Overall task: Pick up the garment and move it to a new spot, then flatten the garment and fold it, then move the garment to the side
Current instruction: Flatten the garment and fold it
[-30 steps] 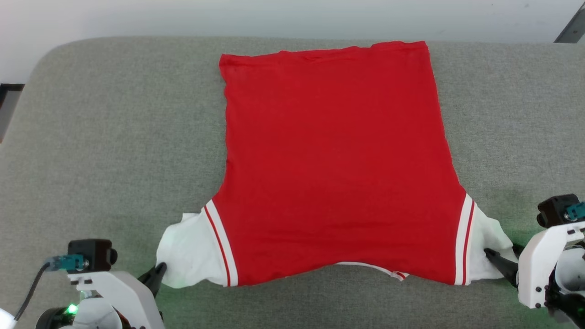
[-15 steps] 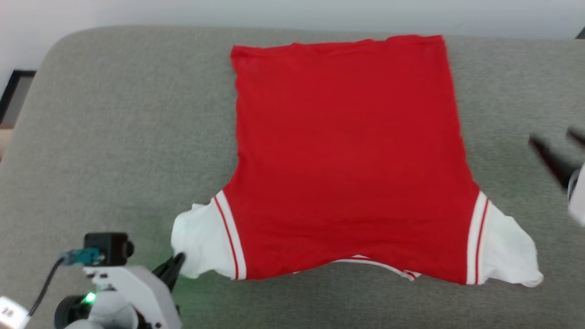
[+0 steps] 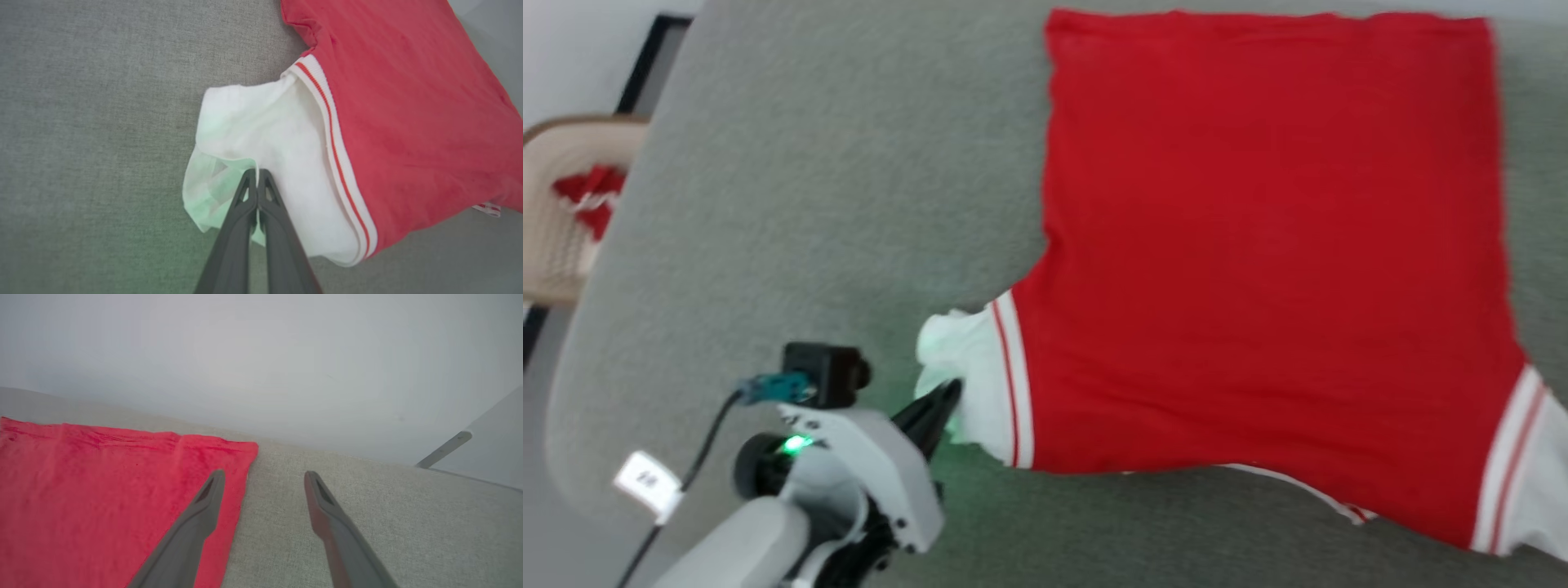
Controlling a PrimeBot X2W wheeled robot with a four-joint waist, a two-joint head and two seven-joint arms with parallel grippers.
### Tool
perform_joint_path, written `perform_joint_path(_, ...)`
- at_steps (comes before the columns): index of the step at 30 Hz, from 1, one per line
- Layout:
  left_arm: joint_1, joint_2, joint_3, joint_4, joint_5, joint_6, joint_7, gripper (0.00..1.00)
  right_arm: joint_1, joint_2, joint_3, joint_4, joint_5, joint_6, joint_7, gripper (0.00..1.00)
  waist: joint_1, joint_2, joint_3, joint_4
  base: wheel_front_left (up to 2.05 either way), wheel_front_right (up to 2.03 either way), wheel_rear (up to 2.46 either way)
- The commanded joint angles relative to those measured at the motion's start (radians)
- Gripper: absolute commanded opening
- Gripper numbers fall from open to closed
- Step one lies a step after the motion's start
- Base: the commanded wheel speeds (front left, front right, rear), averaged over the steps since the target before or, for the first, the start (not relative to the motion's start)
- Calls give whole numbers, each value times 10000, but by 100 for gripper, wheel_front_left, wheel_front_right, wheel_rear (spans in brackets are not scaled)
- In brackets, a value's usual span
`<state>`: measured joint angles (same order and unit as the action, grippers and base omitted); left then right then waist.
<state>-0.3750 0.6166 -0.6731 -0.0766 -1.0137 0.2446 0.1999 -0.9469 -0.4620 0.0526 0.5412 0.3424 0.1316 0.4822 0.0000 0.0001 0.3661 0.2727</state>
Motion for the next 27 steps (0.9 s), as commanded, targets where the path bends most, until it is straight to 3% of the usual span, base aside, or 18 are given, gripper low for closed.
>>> perform_joint_path(1,-264,-247,-118,133,92,-165,-48,0,-419,-27,-88,600,-247,-17,55,100,0,-1,849,999,0,0,0)
perform_joint_path(7,-760,-897,-474,765,194,-682,-140,0,-1902,43,-727,3030,-985,-17,571,100,0,-1,1287,1767,0,0,0)
perform_joint_path(14,-1001,-1284,-716,1308,195,-1061,-223,0,-2771,-27,-1562,4752,-2224,-17,868,100,0,-1,1441,2311,0,0,0)
perform_joint_path(18,-1042,-1378,-745,1483,135,-1174,-245,0,-2728,-84,-2099,5610,-2921,-17,1079,100,0,-1,1431,2438,0,0,0)
perform_joint_path(24,-1134,-1513,-816,1707,97,-1344,-274,0,-2388,-479,-3816,6788,-4117,-54,1866,100,0,-1,1361,2506,0,0,0)
perform_joint_path(25,-1169,-1513,-826,1736,111,-1367,-275,0,-2361,-442,-4014,6891,-4356,-57,2115,0,0,-1,1357,2504,0,0,0)
perform_joint_path(27,-1182,-1529,-818,1793,103,-1390,-292,0,-2301,-375,-4403,6908,-4882,-56,2401,0,0,-1,1358,2480,0,0,0)
